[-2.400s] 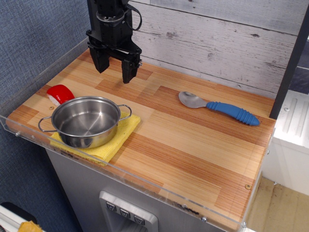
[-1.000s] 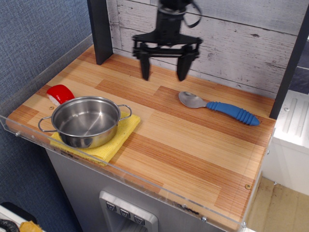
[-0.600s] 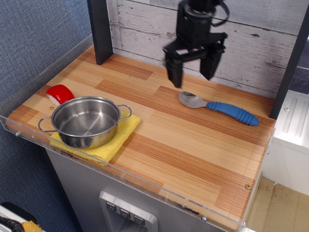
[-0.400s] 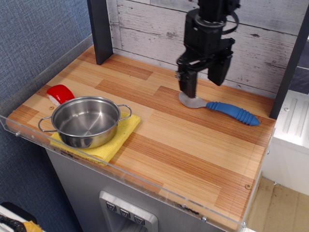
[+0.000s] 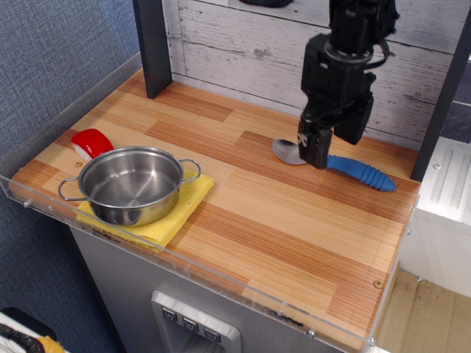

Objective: Move the blue spoon to the bottom right of the table.

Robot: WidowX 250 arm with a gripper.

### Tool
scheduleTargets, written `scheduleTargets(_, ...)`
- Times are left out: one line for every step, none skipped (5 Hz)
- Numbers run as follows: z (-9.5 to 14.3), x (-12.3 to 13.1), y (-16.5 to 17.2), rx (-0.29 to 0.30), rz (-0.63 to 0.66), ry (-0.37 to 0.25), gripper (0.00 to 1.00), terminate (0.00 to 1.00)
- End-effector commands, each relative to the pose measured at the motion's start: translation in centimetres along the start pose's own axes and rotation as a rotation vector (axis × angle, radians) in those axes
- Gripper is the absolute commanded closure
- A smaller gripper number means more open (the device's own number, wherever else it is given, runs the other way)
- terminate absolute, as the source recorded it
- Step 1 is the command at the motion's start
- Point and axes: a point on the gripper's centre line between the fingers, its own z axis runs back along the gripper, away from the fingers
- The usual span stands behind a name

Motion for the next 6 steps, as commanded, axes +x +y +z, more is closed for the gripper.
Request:
scheduleTargets(-0.1, -0.3, -2.8, -0.058, -0.005, -0.030, 0.00, 0.00)
scheduleTargets(-1.1, -0.4, -3.3, -0.047, -0.010, -0.020, 0.00, 0.00)
scheduleTargets(-1.4, -0.5, -3.4, -0.037, -0.001, -0.037, 0.00, 0.00)
scheduleTargets(-1.7, -0.4, -3.1, -0.045, 0.012, -0.027, 0.00, 0.00)
scheduleTargets(-1.9, -0.5, -2.8, -0.053, 0.027, -0.023, 1.00, 0.00)
scheduleTargets(-1.6, -0.5, -2.7, -0.067, 0.031, -0.028, 1.00, 0.00)
